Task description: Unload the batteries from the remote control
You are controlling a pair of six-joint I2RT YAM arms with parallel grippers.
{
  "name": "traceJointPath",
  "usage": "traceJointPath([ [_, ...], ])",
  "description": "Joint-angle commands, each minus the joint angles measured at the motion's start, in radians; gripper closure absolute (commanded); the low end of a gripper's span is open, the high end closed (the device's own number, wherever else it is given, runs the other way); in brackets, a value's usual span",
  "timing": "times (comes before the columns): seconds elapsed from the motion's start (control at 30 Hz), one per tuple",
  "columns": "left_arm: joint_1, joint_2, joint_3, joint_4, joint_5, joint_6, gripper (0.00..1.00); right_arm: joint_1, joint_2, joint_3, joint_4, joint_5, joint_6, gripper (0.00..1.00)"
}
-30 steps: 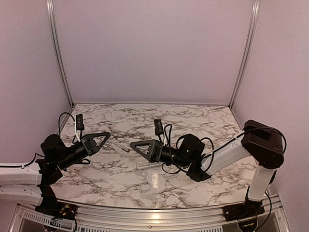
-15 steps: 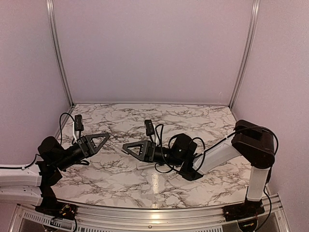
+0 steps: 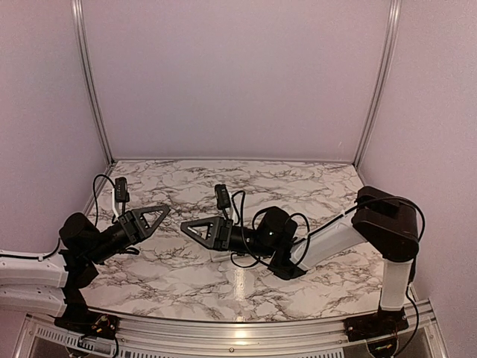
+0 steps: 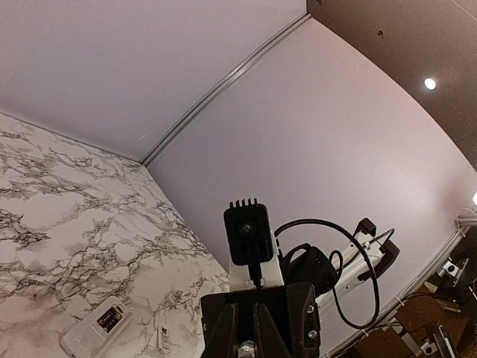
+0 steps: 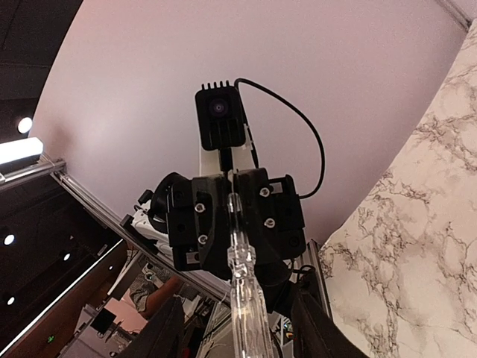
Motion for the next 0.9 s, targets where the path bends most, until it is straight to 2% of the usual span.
traceJointPath([
  [0.0,0.004,0.018,-0.018,0.058,-0.006,0.002,1.00,0.015,0.023,0.039,0.194,0.027,0.025,0.53],
  [0.87,0.003,0.034,-0.050,0.094,-0.087,0.018,1.00,0.024,0.096,0.138,0.189,0.086,0.082,0.64],
])
